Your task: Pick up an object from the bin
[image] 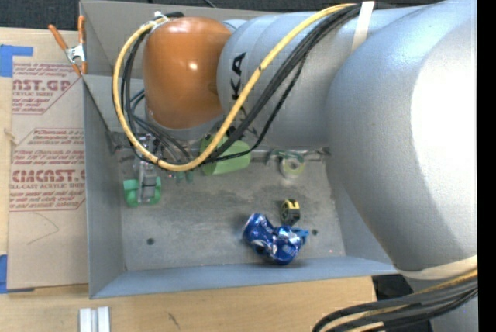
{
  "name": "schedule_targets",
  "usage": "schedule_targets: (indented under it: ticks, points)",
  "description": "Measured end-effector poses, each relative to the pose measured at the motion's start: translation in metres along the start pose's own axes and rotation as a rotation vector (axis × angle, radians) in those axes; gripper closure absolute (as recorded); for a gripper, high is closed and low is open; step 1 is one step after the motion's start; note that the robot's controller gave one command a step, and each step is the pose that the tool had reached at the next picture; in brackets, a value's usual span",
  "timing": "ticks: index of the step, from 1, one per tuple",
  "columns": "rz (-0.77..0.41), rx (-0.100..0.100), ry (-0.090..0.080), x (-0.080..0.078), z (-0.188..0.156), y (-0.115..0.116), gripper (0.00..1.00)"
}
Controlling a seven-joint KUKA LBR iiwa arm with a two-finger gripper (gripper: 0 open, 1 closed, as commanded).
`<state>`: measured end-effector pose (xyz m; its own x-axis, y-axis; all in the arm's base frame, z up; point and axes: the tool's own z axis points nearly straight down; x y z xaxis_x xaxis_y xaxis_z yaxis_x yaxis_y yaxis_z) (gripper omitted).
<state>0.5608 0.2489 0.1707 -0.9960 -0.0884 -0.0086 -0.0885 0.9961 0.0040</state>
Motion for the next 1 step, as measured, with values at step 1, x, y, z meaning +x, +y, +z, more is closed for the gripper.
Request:
schedule_targets:
  ticks: [1]
  points:
    - [-0.010,0.001,-0.002,0.0132,-0.0876,-0.0186,1.00]
